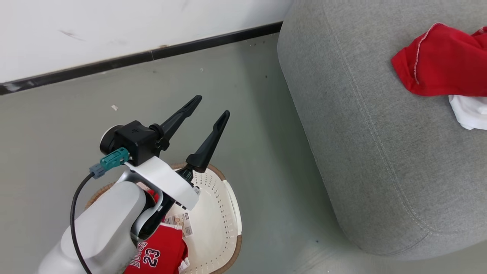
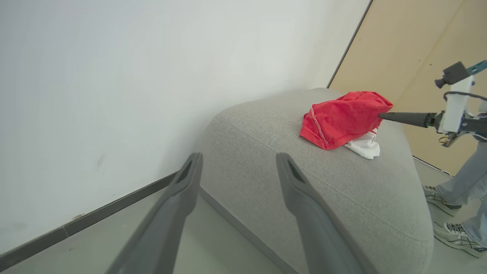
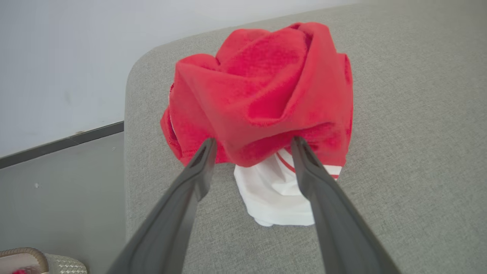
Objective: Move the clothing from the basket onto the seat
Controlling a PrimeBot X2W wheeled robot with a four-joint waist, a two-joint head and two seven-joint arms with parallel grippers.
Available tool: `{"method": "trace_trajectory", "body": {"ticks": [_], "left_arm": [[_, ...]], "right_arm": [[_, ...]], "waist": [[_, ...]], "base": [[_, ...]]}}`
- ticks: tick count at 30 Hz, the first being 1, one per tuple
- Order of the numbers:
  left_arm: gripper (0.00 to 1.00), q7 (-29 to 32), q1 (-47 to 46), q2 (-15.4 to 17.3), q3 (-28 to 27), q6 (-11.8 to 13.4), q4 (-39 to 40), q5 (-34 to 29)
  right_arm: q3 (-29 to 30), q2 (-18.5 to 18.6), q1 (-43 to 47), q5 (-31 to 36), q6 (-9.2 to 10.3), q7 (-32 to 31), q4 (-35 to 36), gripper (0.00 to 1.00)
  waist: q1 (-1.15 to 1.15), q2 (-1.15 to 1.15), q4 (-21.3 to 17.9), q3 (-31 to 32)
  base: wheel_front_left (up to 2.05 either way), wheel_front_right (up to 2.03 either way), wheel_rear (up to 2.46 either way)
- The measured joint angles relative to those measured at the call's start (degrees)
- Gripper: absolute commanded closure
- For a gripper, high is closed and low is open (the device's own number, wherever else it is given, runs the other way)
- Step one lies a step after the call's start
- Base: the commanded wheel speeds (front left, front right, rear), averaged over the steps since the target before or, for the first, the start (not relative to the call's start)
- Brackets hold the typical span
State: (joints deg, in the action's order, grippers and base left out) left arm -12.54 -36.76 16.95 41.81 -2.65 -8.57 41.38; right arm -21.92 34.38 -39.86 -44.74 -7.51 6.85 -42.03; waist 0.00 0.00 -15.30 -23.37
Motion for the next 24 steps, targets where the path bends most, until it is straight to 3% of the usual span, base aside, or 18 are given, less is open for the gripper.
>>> {"method": "trace_trajectory", "body": {"ticks": [11, 24], "left_arm": [[0.0, -1.2, 3.2, 0.2, -2.8, 1.0, -1.8, 1.5], [0.0, -1.7, 7.5, 0.7, -6.9, 4.1, -3.0, 2.0]], "right_arm": [[-2.8, 0.8, 3.9, -2.0, 0.0, 6.2, 7.1, 0.0], [1.5, 0.4, 4.5, -2.3, 0.01, 7.6, 13.3, 0.0]], "waist": [[0.0, 0.0, 0.3, 4.9], [0.0, 0.0, 2.5, 9.5]], "base": [[0.0, 0.0, 0.0], [0.0, 0.0, 0.0]]}}
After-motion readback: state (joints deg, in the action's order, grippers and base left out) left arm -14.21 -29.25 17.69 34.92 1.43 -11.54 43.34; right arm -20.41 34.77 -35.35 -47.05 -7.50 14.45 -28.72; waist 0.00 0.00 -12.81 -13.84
